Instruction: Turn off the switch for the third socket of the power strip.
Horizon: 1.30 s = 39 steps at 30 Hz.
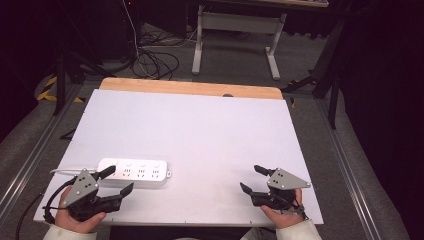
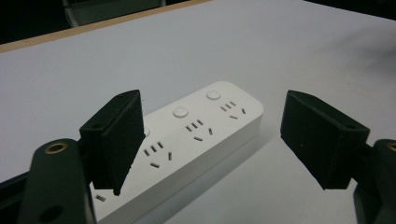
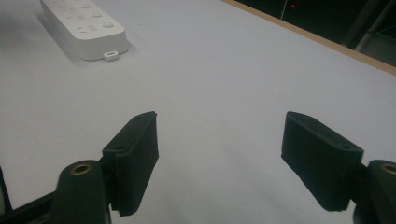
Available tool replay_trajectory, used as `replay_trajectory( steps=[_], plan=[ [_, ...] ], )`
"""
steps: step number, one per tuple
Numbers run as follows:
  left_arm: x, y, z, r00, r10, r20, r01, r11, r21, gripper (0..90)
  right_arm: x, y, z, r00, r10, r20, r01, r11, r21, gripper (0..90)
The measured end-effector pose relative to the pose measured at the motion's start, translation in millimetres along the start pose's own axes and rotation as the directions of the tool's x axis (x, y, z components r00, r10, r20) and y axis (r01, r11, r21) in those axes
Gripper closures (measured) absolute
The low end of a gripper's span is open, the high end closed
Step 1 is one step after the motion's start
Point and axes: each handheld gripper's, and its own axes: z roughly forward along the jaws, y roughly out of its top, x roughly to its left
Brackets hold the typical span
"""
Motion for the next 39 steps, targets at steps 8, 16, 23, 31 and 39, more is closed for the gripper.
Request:
replay_trajectory(
  steps=[8,16,23,31,39],
  plan=[
    [-0.2,2.0,-0.6,1.0,-0.005,-0.004,0.005,1.0,-0.002,18.7,-0.2,-0.5,0.8,1.0,0.001,0.0,-0.001,1.0,0.003,27.6],
    [-3.2,4.7,-2.5,0.9998,0.019,0.008,-0.019,0.9998,0.004,22.8,0.1,-0.6,1.1,0.9999,0.0,-0.012,0.0,1.0,0.004,29.3],
    [-3.5,5.8,-2.7,0.9999,0.016,0.006,-0.016,0.9998,0.007,23.0,0.0,-0.7,1.1,0.9999,0.001,-0.011,-0.001,1.0,0.003,29.2],
    [-2.5,10.3,0.8,1.0,0.001,-0.01,-0.001,0.9992,0.039,24.8,0.4,-0.7,1.7,1.0,0.001,-0.009,-0.001,1.0,0.007,29.2],
    [-0.2,21.7,6.3,0.9997,-0.009,-0.024,0.01,0.9988,0.048,24.8,0.8,-0.7,2.6,0.9999,0.0,-0.012,0.0,1.0,0.009,29.2]
  ],
)
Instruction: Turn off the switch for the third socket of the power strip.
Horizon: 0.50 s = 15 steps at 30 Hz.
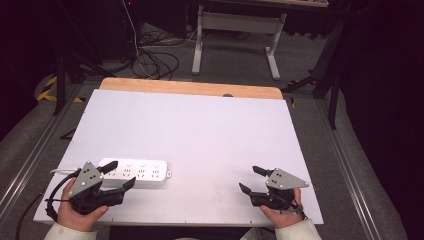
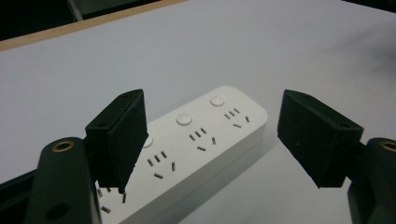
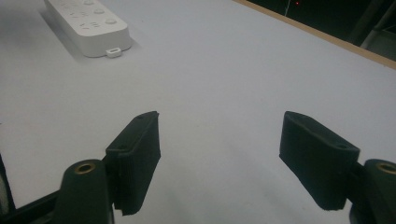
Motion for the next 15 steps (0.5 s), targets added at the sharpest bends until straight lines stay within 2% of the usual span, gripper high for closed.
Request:
replay_trajectory(
  steps=[5,11,13,14,15],
  plan=[
    [1.3,8.2,3.1,1.0,0.006,-0.005,-0.006,0.9999,0.009,26.2,-0.1,0.0,0.1,1.0,-0.001,0.0,0.001,1.0,0.001,29.2],
    [4.4,16.7,8.2,1.0,-0.008,-0.004,0.008,1.0,0.006,26.3,-0.1,-0.2,0.4,1.0,0.0,-0.003,0.0,1.0,0.0,29.2],
    [6.1,19.1,9.3,1.0,0.0,-0.006,0.0,1.0,0.007,26.3,-0.1,-0.2,0.4,1.0,-0.001,-0.003,0.001,1.0,0.0,29.2],
    [5.7,19.9,10.2,0.9999,-0.014,0.0,0.014,0.9999,0.005,26.3,-0.2,-0.2,0.4,1.0,-0.001,-0.004,0.001,1.0,0.0,29.2],
    [6.9,21.0,10.7,1.0,-0.003,0.001,0.003,1.0,0.009,26.3,-0.1,-0.2,0.5,1.0,0.0,-0.005,0.0,1.0,-0.001,29.2]
  ],
)
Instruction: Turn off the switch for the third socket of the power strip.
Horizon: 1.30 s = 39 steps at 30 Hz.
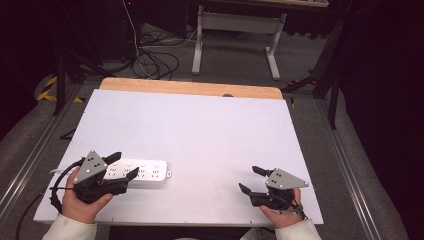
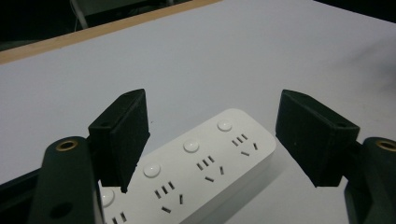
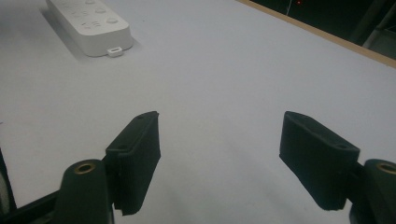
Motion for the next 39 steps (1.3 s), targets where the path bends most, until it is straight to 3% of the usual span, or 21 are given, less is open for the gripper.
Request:
replay_trajectory(
  steps=[19,24,30,33,37,38,39],
  plan=[
    [7.0,12.8,19.9,0.9999,-0.012,0.012,0.012,0.9996,0.024,29.0,0.1,-0.2,0.4,1.0,0.0,-0.009,0.0,1.0,0.001,29.2],
    [9.0,14.7,27.8,0.9994,-0.032,0.016,0.031,0.999,0.032,29.1,0.1,-0.2,0.4,0.9999,0.0,-0.011,0.0,1.0,0.003,29.2],
    [14.5,15.0,33.0,0.9999,-0.011,0.006,0.01,0.9986,0.052,29.1,0.1,-0.2,0.6,0.9999,-0.003,-0.013,0.003,1.0,0.003,29.2],
    [14.5,15.1,31.9,0.9999,-0.004,0.01,0.003,0.9985,0.054,34.9,-0.3,-0.3,0.3,0.9999,0.001,-0.014,-0.001,1.0,-0.001,29.3],
    [16.1,15.7,31.6,0.9995,-0.027,0.015,0.026,0.9978,0.061,49.9,-0.5,-0.3,0.5,0.9999,-0.003,-0.016,0.003,1.0,-0.005,29.3],
    [17.7,15.7,31.3,0.9988,-0.042,0.026,0.04,0.9974,0.061,49.9,-0.5,-0.3,0.5,0.9999,-0.003,-0.016,0.003,1.0,-0.005,29.3],
    [19.6,15.7,31.1,0.9979,-0.054,0.037,0.051,0.9969,0.06,61.4,-0.3,-0.1,0.8,0.9999,0.002,-0.015,-0.002,1.0,-0.003,29.3]
  ],
)
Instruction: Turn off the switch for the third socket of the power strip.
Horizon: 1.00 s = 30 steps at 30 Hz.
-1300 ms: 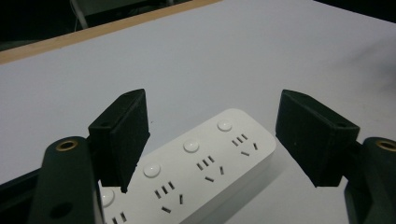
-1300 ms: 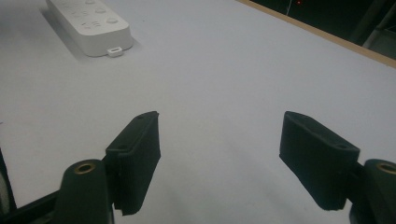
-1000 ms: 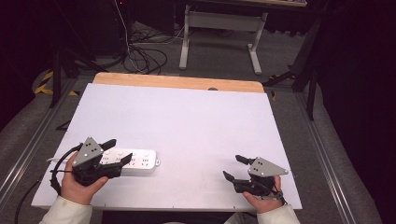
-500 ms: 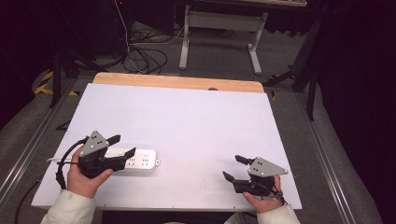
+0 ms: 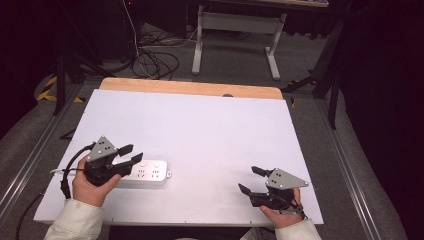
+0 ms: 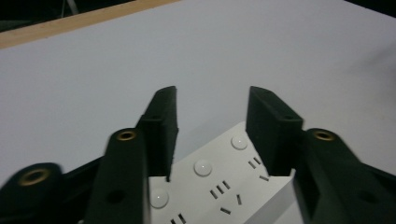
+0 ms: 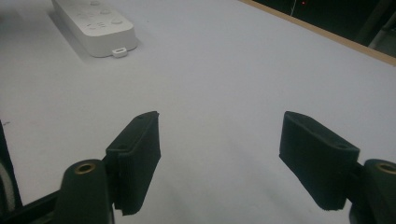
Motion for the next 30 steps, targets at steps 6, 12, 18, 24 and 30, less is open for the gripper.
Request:
replay_trajectory(
  steps=[6,12,18,24,30],
  plan=[
    [8.0,1.5,0.4,0.998,-0.044,0.046,0.042,0.9986,0.031,87.9,-0.5,-0.2,0.4,1.0,0.001,-0.001,-0.001,1.0,0.001,29.3],
    [11.1,3.3,7.1,0.997,-0.064,0.043,0.06,0.9947,0.084,90.0,-0.3,-0.2,1.1,1.0,-0.001,-0.001,0.001,1.0,0.004,29.5],
    [15.4,3.7,16.7,0.9968,-0.071,0.036,0.065,0.9879,0.141,90.0,-0.7,-0.5,1.0,1.0,0.003,-0.005,-0.003,1.0,0.002,29.5],
    [13.8,4.5,26.2,0.9947,-0.086,0.056,0.073,0.9755,0.207,90.0,-0.7,-0.5,1.1,1.0,0.006,-0.007,-0.006,1.0,0.002,29.5],
    [9.7,5.6,32.9,0.9978,-0.054,0.039,0.041,0.9635,0.265,90.0,-0.7,-0.6,1.4,1.0,0.005,-0.007,-0.005,1.0,0.003,29.6]
  ],
)
